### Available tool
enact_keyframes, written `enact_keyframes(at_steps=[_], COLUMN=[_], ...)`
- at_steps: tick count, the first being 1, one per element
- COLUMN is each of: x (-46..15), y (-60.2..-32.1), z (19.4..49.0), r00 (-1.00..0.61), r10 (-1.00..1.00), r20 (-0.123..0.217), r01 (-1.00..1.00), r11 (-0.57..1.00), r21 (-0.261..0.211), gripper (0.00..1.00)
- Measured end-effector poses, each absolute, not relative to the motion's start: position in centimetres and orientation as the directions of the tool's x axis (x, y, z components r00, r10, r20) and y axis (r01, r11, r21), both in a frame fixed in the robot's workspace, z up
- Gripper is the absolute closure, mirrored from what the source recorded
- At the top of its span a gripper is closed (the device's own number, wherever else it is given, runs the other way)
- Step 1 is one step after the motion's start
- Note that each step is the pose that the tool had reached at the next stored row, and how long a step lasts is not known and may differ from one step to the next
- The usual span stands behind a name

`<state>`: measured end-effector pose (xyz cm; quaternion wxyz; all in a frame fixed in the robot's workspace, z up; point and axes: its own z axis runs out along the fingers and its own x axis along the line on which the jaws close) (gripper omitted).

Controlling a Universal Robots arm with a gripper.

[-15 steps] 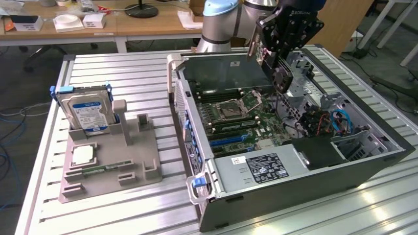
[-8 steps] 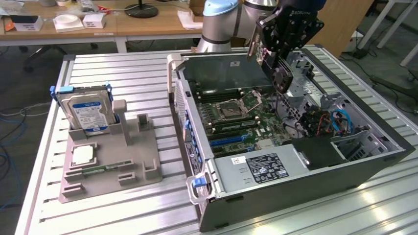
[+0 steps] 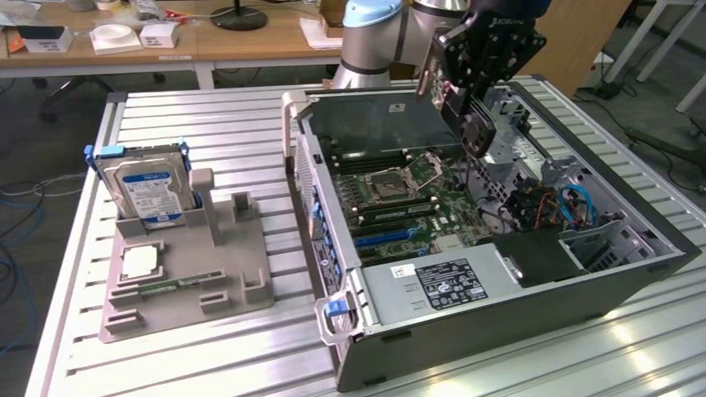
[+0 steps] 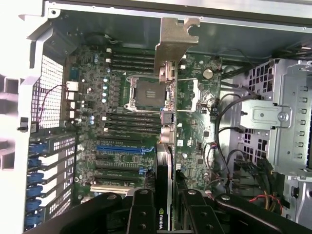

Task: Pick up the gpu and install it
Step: 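Insert the gpu into the slot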

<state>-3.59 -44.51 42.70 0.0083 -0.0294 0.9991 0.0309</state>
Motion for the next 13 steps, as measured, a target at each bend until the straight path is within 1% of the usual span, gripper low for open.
enact_keyframes(at_steps=[13], x=[-3.59], y=[-44.54], z=[42.7], r00=[-0.989], r10=[-0.145], r20=[-0.019], r01=[-0.146], r11=[0.987], r21=[0.062], gripper=[0.74])
